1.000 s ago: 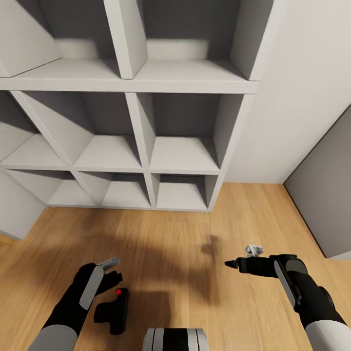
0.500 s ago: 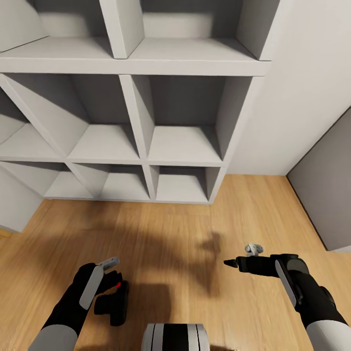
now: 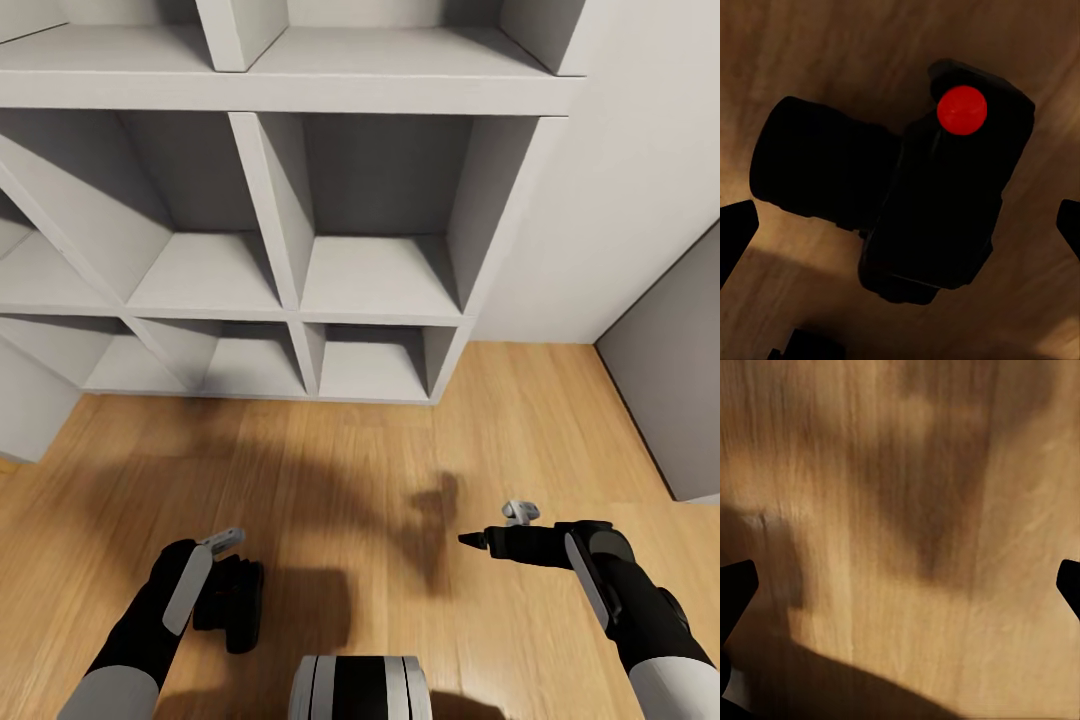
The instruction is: Attach the digital camera to the camera tripod in the bedroom.
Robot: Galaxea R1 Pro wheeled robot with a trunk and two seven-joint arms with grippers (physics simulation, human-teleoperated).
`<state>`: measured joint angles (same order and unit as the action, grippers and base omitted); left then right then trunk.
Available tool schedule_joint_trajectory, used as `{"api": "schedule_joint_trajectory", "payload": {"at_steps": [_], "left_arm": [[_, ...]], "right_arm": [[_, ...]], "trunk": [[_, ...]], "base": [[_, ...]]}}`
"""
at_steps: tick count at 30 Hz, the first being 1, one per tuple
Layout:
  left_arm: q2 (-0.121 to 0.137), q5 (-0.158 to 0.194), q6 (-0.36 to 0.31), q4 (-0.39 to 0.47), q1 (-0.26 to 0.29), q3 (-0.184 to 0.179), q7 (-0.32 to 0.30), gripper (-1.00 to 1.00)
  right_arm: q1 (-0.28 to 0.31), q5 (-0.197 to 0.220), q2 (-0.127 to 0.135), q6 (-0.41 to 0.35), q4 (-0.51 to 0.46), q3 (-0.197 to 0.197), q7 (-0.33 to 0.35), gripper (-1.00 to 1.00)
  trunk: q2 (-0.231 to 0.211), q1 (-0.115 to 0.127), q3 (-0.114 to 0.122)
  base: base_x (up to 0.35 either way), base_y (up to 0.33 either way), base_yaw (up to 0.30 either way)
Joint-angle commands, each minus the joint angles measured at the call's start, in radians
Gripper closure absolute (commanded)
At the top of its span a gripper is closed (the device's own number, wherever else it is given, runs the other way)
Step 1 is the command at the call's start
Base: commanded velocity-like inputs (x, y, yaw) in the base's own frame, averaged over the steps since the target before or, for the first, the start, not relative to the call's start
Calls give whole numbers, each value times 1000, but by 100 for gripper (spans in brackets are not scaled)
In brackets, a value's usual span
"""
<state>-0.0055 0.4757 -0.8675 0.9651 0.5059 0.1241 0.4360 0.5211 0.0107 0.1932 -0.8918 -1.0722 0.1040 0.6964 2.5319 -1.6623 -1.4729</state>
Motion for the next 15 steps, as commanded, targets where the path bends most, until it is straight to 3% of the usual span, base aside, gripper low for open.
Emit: {"api": "schedule_joint_trajectory", "payload": {"at_steps": [1,15], "left_arm": [[0,11,-3,1,0,1,9,-100],[0,12,-4,1,0,-1,-1,-100]], "right_arm": [[0,0,0,-7,0,1,3,-100],[0,-3,-2,-3,0,1,3,-100]], "trunk": [[0,0,-1],[0,0,-1]], "base": [[0,0,0],[0,0,0]]}}
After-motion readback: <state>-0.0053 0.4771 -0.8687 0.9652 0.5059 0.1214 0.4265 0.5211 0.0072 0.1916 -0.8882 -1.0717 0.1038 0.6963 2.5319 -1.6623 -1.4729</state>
